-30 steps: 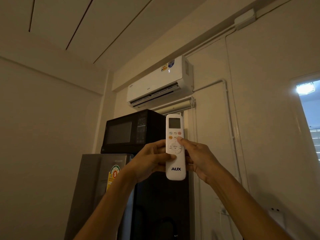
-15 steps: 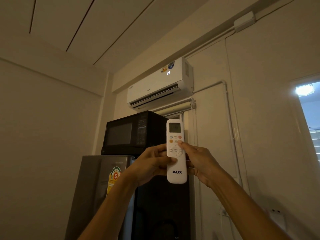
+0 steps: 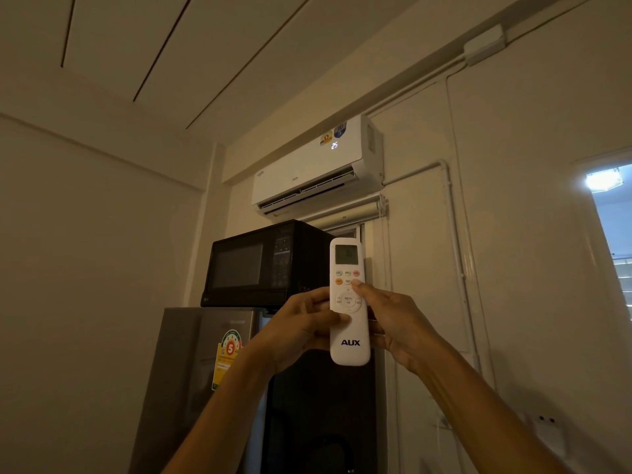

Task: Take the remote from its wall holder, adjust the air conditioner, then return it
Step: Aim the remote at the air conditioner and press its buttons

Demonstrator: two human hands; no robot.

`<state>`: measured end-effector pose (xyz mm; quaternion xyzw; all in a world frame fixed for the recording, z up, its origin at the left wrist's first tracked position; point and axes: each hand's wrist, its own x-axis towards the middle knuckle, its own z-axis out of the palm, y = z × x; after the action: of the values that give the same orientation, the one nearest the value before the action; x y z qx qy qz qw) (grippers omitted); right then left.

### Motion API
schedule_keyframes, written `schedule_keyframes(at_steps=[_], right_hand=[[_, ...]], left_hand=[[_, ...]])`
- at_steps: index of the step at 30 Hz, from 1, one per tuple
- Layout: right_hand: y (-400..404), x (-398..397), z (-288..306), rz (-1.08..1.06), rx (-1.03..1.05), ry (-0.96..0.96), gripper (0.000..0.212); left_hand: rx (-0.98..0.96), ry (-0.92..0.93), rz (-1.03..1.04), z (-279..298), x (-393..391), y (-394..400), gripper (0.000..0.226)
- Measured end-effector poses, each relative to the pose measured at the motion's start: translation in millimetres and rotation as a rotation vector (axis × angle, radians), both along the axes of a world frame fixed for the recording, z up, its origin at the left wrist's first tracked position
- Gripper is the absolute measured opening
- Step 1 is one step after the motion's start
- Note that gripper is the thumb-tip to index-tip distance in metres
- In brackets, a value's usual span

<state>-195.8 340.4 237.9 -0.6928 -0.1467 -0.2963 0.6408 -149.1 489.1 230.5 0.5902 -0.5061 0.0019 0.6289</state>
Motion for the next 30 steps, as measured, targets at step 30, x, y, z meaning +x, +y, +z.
schedule_keyframes(at_steps=[30], right_hand=[[4.9,-2.5,-8.4,-0.026,0.014,0.069,0.028]], left_hand=[[-0.034,-0.012,0.055,-17.0,-2.0,3.3,0.035]])
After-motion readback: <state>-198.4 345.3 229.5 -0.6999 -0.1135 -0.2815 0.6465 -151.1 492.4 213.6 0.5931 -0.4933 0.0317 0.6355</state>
